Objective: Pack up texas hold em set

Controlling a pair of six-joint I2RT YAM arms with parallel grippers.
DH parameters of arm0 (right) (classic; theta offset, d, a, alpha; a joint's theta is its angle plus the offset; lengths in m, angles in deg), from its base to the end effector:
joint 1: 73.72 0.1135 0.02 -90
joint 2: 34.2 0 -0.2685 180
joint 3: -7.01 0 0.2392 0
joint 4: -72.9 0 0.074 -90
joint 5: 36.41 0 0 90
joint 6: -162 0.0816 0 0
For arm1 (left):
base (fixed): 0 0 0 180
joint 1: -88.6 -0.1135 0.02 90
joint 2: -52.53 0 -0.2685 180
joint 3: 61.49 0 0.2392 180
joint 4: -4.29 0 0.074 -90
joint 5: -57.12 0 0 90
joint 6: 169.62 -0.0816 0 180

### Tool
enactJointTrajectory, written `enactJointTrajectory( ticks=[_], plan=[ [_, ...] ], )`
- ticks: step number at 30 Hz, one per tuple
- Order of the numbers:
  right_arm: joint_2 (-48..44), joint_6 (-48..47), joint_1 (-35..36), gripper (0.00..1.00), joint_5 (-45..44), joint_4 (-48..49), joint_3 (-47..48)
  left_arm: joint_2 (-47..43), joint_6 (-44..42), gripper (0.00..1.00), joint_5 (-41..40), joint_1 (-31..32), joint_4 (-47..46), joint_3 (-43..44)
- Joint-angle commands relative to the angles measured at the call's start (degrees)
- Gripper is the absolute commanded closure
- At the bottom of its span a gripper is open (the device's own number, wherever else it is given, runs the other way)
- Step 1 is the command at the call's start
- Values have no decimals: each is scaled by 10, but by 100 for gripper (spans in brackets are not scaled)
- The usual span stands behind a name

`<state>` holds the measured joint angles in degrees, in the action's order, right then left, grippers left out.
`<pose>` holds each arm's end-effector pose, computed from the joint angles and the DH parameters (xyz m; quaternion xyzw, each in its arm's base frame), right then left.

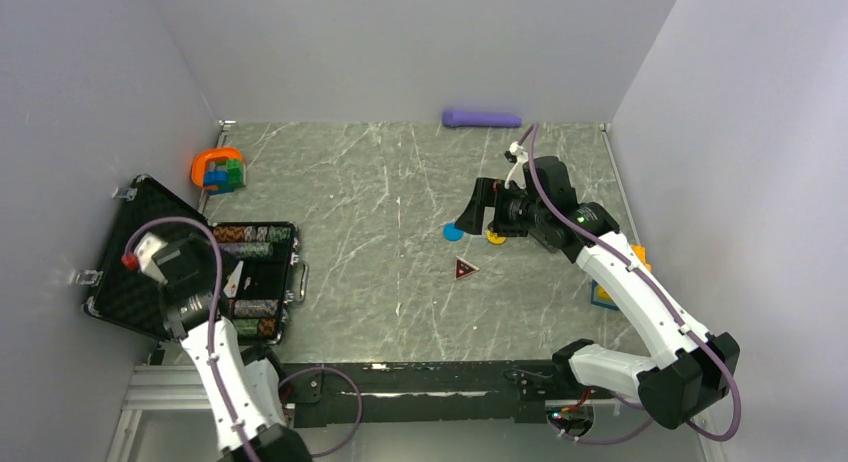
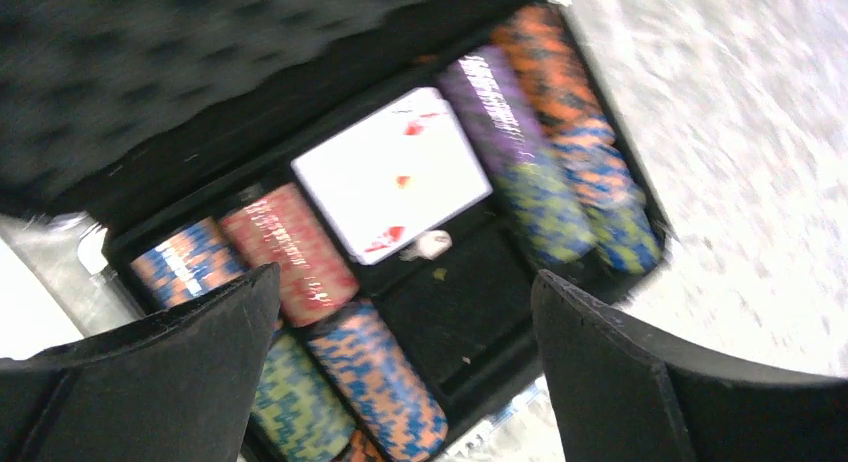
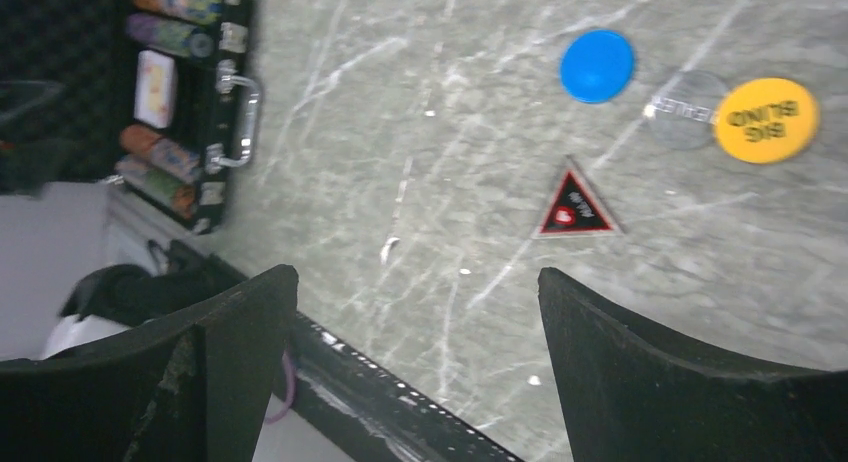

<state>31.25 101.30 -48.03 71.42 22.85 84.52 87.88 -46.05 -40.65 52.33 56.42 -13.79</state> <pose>0.2252 0.1361 0.3143 -0.0399 0.8896 0.3235 0.3199 0.1174 0.0998 0.2209 -0.5407 0.7243 0.0713 0.4218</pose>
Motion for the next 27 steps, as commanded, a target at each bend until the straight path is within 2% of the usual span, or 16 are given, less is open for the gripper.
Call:
enactJointTrajectory(
  ticks=[1,5,14,16,19,27],
  plan=[
    [-3,-44,0,7,-98,-33,7,41,-122,1,38,120,-38,78],
    [15,-55,10,10,-173,-47,-21,102,-182,1,128,232,-70,121],
    [54,-4,46,10,-233,-2,-113,255,-225,0,199,432,-181,258],
    [70,13,59,10,-243,15,-125,277,-241,1,207,456,-192,268],
    [109,26,82,9,-260,33,-123,281,-244,0,224,462,-221,238],
    [217,27,111,9,-284,64,-81,230,-254,1,203,471,-227,203]
  ],
)
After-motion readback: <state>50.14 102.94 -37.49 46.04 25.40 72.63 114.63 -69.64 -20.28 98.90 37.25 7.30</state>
